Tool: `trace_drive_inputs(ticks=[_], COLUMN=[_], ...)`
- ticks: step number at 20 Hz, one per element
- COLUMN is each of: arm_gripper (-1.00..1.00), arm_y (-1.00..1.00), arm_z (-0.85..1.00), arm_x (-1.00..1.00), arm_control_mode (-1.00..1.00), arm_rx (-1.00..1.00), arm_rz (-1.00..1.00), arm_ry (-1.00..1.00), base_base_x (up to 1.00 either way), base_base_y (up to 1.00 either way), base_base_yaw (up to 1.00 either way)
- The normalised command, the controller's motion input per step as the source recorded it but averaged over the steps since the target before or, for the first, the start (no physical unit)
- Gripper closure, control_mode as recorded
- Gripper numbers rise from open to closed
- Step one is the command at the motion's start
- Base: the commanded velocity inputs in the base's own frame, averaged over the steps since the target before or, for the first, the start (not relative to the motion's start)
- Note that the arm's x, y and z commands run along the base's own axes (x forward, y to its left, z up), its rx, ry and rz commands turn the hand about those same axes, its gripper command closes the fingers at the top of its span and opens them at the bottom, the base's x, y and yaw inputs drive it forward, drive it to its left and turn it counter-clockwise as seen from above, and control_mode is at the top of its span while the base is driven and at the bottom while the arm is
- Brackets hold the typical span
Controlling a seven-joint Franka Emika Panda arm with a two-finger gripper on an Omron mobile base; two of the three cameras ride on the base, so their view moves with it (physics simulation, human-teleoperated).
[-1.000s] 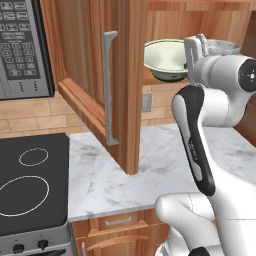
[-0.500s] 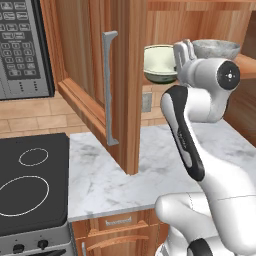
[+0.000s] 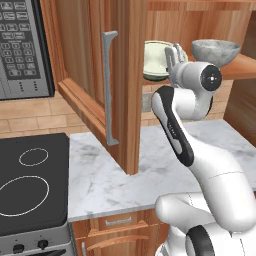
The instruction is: Open the cabinet. Pick the bowls from the counter and place them in the cabinet. Then close the cabinet.
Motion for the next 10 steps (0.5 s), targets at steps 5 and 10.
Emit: trace_drive_inputs(ticks=[5,10], arm_gripper=[1.0,1.0], arm_y=[0.05,0.01], arm_z=[-0.02,-0.06], arm_x=[0.44,0.28], arm_control_mode=[-1.0,-1.0], arm_rx=[0.0,0.0], arm_rz=[0.0,0.0], arm_ry=[0.0,0.0], base_base_x=[0.0,0.0], base_base_y=[0.0,0.0], base_base_yaw=[0.0,0.0])
